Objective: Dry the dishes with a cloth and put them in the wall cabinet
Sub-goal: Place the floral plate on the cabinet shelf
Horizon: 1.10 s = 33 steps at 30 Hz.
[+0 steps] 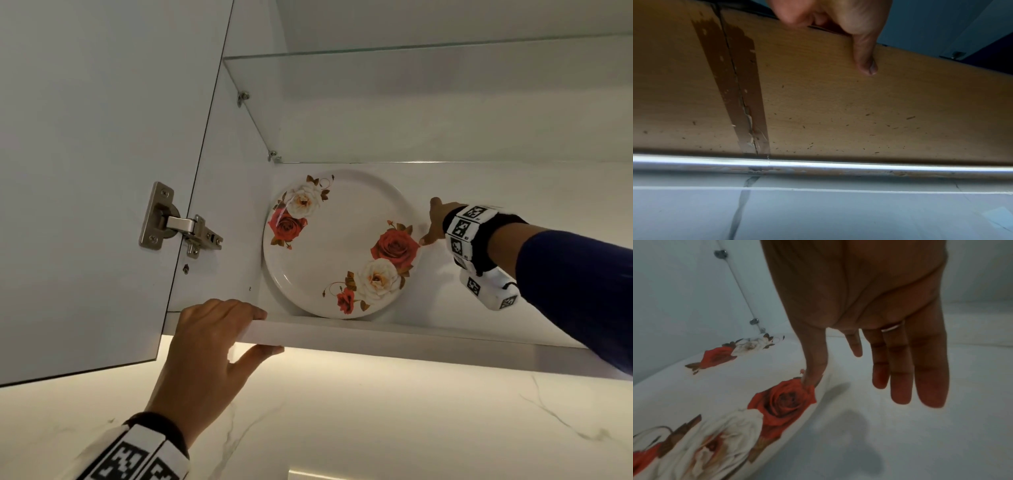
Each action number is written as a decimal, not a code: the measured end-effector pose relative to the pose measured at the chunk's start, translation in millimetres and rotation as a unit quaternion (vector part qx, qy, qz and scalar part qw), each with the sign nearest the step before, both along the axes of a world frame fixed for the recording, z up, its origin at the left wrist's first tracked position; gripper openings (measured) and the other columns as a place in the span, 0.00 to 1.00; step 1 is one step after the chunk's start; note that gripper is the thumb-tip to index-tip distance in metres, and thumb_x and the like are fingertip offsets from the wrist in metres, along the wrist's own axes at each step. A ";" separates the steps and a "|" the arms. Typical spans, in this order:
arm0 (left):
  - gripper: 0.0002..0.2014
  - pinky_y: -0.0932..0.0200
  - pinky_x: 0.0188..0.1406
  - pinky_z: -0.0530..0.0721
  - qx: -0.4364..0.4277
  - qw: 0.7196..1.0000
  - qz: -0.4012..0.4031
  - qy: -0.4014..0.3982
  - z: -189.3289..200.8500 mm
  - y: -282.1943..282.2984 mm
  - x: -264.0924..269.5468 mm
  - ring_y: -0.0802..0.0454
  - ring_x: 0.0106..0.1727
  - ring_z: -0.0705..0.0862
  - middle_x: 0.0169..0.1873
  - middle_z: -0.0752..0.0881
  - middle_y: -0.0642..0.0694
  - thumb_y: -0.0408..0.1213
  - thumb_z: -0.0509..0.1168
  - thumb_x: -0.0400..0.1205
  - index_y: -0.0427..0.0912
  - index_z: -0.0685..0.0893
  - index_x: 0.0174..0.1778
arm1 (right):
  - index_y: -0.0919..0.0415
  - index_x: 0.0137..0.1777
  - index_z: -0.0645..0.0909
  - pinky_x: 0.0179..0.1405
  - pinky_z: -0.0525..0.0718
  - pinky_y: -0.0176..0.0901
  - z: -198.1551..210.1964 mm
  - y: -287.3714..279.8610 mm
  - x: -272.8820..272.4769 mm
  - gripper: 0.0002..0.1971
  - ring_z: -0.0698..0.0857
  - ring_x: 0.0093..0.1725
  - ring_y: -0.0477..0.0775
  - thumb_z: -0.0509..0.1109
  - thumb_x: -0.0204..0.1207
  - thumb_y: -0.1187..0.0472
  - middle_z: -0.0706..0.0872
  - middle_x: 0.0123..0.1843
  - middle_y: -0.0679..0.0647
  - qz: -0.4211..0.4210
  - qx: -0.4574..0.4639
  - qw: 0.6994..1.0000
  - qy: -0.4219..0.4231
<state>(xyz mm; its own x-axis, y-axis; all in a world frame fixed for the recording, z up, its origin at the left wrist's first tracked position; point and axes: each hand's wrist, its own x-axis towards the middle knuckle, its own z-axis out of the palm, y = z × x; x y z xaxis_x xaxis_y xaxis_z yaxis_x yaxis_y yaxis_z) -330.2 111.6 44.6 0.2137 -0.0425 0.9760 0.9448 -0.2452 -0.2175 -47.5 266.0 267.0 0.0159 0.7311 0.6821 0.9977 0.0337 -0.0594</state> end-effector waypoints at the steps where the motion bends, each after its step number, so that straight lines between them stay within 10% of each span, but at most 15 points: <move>1: 0.33 0.58 0.45 0.73 -0.005 1.000 -0.002 -0.001 -0.5 0.0 -0.5 0.60 0.39 0.77 0.34 0.85 0.55 0.67 0.47 0.79 0.42 0.86 0.42 | 0.69 0.72 0.61 0.57 0.78 0.50 -1.9 -9.4 1.9 0.43 0.80 0.62 0.65 0.79 0.66 0.48 0.79 0.63 0.64 -0.005 -0.009 1.000 -0.013; 4: 0.33 0.61 0.45 0.69 -0.026 1.000 -0.010 -0.004 1.9 -2.7 -0.6 0.63 0.39 0.72 0.34 0.83 0.57 0.68 0.47 0.78 0.43 0.86 0.43 | 0.70 0.73 0.64 0.60 0.74 0.50 0.8 -37.7 15.0 0.37 0.76 0.68 0.63 0.74 0.72 0.49 0.77 0.67 0.65 -0.008 -0.049 0.998 -0.033; 12: 0.38 0.47 0.48 0.77 -0.093 0.995 0.024 -0.036 0.4 -19.7 12.8 0.44 0.39 0.84 0.37 0.86 0.47 0.69 0.44 0.77 0.38 0.86 0.46 | 0.76 0.65 0.71 0.32 0.73 0.39 -3.5 -118.0 60.8 0.26 0.78 0.33 0.56 0.68 0.77 0.54 0.81 0.39 0.62 0.021 -0.122 0.991 -0.041; 17: 0.22 0.42 0.47 0.80 -0.136 0.987 0.059 -0.061 5.1 -28.0 22.2 0.36 0.39 0.86 0.37 0.89 0.38 0.51 0.70 0.70 0.33 0.87 0.44 | 0.64 0.78 0.60 0.67 0.71 0.48 -18.3 -128.4 71.4 0.34 0.75 0.70 0.62 0.70 0.76 0.53 0.75 0.71 0.65 0.027 -0.152 0.985 -0.082; 21: 0.16 0.39 0.49 0.80 -0.139 0.984 0.064 -0.092 3.4 -33.2 30.4 0.33 0.42 0.87 0.38 0.89 0.37 0.38 0.79 0.65 0.32 0.88 0.44 | 0.63 0.80 0.54 0.74 0.61 0.46 -26.5 -116.9 55.0 0.37 0.63 0.79 0.58 0.70 0.77 0.59 0.62 0.80 0.62 0.066 -0.143 0.982 -0.099; 29: 0.29 0.41 0.55 0.78 -0.177 0.978 0.075 -0.076 2.5 -37.9 24.7 0.35 0.46 0.85 0.43 0.88 0.38 0.57 0.57 0.73 0.35 0.86 0.52 | 0.61 0.79 0.58 0.69 0.67 0.47 -36.3 -145.9 48.3 0.34 0.73 0.71 0.61 0.69 0.77 0.59 0.73 0.72 0.65 0.136 -0.132 0.976 -0.107; 33: 0.36 0.37 0.72 0.64 -0.205 0.967 0.131 -0.080 -26.3 -43.5 31.3 0.29 0.72 0.71 0.70 0.74 0.30 0.45 0.73 0.73 0.30 0.71 0.72 | 0.53 0.76 0.64 0.68 0.75 0.54 -55.8 -194.6 87.1 0.30 0.79 0.63 0.61 0.70 0.76 0.53 0.80 0.57 0.55 0.182 -0.120 0.972 -0.081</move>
